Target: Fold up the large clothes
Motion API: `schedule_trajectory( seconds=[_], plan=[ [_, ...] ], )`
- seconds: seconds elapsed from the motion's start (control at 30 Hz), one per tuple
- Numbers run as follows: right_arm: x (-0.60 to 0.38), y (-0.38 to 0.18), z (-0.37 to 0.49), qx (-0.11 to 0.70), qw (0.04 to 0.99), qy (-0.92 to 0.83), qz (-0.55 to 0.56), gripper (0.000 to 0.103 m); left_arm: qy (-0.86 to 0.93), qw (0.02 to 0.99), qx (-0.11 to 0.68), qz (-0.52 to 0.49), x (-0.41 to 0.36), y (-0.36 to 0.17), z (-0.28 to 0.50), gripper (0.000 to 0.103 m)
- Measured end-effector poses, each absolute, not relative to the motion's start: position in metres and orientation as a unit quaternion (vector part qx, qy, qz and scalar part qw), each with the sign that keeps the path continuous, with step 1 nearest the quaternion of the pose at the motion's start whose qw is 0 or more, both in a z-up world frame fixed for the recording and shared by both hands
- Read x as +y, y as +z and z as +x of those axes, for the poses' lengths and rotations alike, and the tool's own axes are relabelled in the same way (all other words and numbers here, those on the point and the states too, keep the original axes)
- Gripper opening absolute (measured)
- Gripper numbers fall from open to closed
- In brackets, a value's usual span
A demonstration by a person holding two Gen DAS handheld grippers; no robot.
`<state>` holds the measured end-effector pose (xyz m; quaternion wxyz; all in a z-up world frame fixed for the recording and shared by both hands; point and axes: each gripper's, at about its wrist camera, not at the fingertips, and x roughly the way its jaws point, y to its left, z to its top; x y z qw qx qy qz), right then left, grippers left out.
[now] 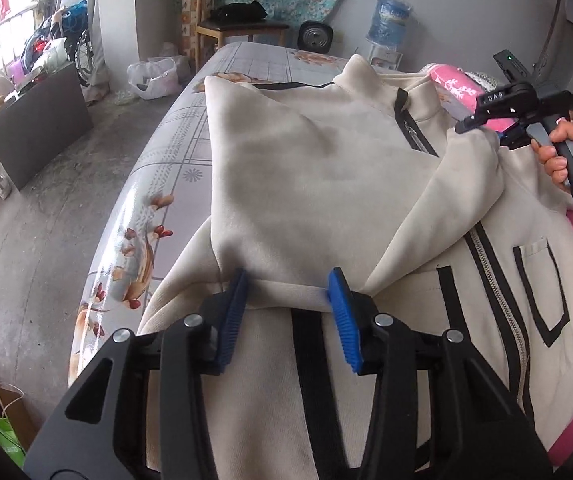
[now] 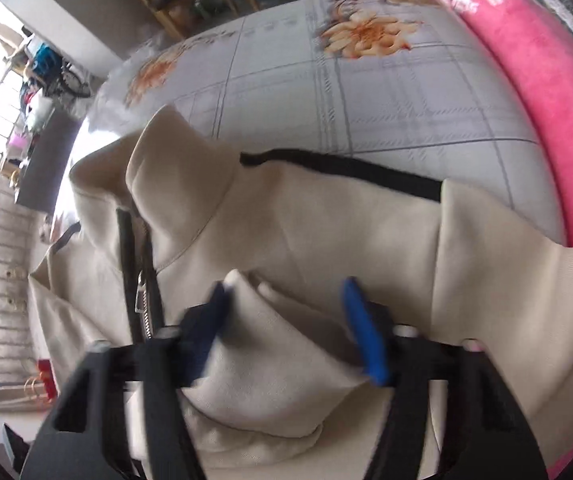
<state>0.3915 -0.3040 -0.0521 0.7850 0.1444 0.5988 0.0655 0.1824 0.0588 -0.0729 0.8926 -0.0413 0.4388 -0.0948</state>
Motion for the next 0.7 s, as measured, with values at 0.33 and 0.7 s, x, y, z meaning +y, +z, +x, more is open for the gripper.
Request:
schedule_trajectory(
  seconds=[0.33,0.7],
  plan=[
    [-0.291,0.023,0.194,0.489,0.842,0.227,0.024,0.014,-0.115,0.889,0.431,-0.103,0.076,-0.073,0.184,0.04],
    [-0.392,-0.034,0.112,0.531,0.773,0.157,0.309,0.069,-0.108,0.891,0.429,-0.102,0.074,-0.074,0.184,0.039]
  ],
)
